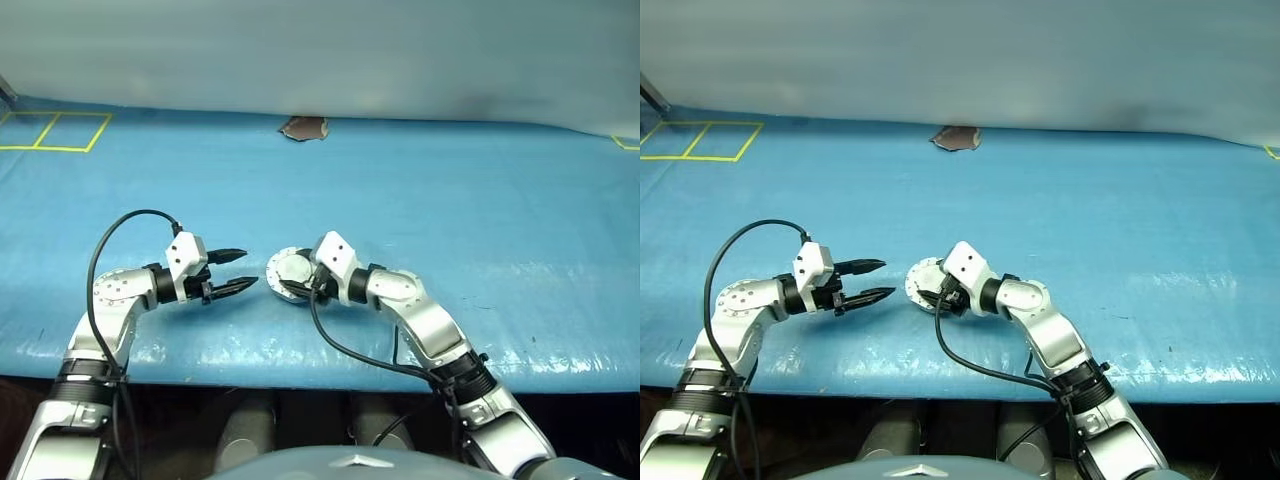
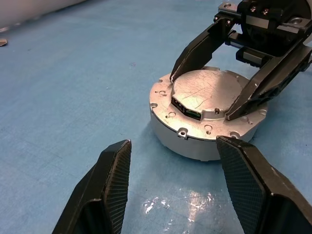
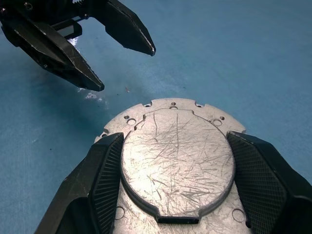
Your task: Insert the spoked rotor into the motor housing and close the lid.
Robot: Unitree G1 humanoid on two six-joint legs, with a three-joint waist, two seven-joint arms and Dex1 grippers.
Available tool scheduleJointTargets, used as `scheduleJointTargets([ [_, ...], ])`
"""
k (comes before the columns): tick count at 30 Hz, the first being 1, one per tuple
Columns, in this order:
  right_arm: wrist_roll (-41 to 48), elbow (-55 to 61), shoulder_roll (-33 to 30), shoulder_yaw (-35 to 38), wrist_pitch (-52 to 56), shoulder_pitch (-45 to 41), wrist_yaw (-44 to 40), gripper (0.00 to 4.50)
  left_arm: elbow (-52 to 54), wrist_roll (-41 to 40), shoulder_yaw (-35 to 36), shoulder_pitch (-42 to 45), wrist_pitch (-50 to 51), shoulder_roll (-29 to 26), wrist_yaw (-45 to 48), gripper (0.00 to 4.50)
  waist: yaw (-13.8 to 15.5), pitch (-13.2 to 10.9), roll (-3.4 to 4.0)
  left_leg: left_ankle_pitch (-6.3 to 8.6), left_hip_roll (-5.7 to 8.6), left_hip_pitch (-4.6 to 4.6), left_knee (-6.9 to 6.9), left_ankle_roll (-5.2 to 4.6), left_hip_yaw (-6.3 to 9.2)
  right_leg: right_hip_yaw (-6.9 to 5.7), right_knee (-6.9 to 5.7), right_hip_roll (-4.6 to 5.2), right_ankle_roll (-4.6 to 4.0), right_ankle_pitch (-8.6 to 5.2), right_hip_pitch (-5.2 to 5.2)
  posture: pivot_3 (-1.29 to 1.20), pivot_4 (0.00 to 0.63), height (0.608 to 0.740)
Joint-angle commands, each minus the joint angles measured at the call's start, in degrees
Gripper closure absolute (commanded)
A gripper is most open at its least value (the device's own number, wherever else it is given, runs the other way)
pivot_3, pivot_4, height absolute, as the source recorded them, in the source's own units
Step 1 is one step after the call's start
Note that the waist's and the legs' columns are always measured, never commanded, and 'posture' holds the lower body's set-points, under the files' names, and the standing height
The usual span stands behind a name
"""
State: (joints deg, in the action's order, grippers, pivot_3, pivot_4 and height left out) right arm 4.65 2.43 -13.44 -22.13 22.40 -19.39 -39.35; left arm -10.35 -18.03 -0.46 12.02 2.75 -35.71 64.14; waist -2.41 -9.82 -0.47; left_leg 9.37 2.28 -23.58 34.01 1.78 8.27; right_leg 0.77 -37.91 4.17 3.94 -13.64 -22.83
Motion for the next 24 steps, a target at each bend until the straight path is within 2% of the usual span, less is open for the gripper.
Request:
scheduleJointTargets([
  [1,-0.43,-1.42,-0.33,-1.26,-0.19,-0.15,-1.52,1.47,1.82,-0.57,1.71,-0.46,0.44,-0.73,-0.70,1.47,0.00,0.00,0.00,0.00,0.00,0.00,0.01,0.00,0.00,0.00,0.00,0.00,0.00,0.00,0.01,0.00,0.150,0.740],
  [15,-1.20,-2.09,-4.25,-1.87,-0.29,-3.42,-6.66,1.47,2.37,-1.39,0.96,-0.72,1.00,0.87,-1.40,1.47,0.20,0.00,0.00,0.00,0.01,-0.01,-0.01,0.00,0.00,0.00,0.02,0.00,0.01,0.01,0.01,0.00,0.150,0.740],
  [24,-1.13,-6.09,-3.23,-2.11,-1.36,-3.87,-6.78,1.47,3.40,-2.74,1.37,-1.03,2.80,1.43,-1.68,1.47,0.26,0.00,0.00,0.00,0.02,0.00,0.00,0.00,0.00,0.00,0.03,0.01,0.02,0.01,0.03,0.00,0.150,0.740],
])
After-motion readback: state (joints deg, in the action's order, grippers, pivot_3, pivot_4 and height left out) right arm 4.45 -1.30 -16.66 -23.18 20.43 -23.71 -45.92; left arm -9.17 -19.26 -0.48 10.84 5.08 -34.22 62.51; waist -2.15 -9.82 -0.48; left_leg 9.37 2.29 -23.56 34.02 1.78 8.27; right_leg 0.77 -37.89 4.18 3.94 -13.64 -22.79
